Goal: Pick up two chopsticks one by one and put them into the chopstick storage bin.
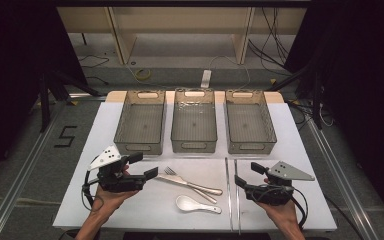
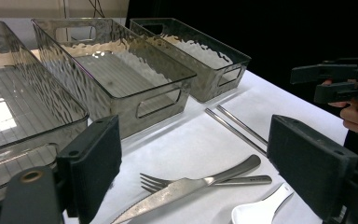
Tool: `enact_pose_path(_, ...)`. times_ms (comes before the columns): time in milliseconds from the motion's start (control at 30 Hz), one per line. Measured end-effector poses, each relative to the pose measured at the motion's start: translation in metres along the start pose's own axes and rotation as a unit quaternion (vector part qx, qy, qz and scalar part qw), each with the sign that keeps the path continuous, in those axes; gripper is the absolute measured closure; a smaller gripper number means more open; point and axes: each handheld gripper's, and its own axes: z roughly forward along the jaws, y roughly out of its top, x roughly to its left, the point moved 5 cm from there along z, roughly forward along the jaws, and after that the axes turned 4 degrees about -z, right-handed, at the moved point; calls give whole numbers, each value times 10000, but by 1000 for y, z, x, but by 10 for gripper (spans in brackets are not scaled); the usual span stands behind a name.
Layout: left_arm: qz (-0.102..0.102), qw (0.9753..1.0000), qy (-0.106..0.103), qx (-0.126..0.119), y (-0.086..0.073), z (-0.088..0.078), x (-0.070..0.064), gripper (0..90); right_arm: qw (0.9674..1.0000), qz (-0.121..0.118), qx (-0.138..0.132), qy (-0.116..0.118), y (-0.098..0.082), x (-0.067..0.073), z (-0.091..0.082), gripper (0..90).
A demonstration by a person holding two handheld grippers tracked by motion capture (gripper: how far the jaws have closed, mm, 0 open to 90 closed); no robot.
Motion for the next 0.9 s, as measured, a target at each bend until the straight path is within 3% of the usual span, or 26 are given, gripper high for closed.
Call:
enact_pose_path(300, 1, 10000, -6, -3, 0, 0, 0, 172, 9999, -57, 118, -112, 2, -1, 1, 245)
enact_pose_path(467, -3, 10000, 26, -18, 0, 0, 0, 172, 9993, -59, 359, -60, 1, -2, 4, 250)
enact_pose_path(567, -12, 10000, 68, -47, 1, -1, 0, 172, 9979, -213, 594, -118, 4, -1, 4, 251)
enact_pose_path(600, 4, 10000, 72, -43, 1, -1, 1, 172, 9964, -296, 775, -179, 6, -2, 5, 253)
enact_pose_path(633, -9, 10000, 75, -46, 1, -1, 1, 172, 9901, -554, 1241, -362, 8, -4, 8, 263)
enact_pose_path(667, 0, 10000, 84, -46, 1, -1, 1, 172, 9901, -554, 1241, -362, 8, -4, 8, 263)
enact_pose_path(700, -1, 10000, 87, -46, 1, -1, 1, 172, 9831, -678, 1651, -406, 10, -7, 12, 267)
enact_pose_path(733, -5, 10000, 81, -47, 1, -1, 1, 172, 9831, -678, 1651, -406, 10, -7, 12, 267)
enact_pose_path(800, -12, 9999, 99, -44, 1, 0, 1, 172, 9744, -717, 2097, -368, 14, -10, 17, 272)
enact_pose_path(900, 20, 9999, 98, -32, 1, 0, 1, 172, 9600, -906, 2595, -542, 17, -11, 25, 279)
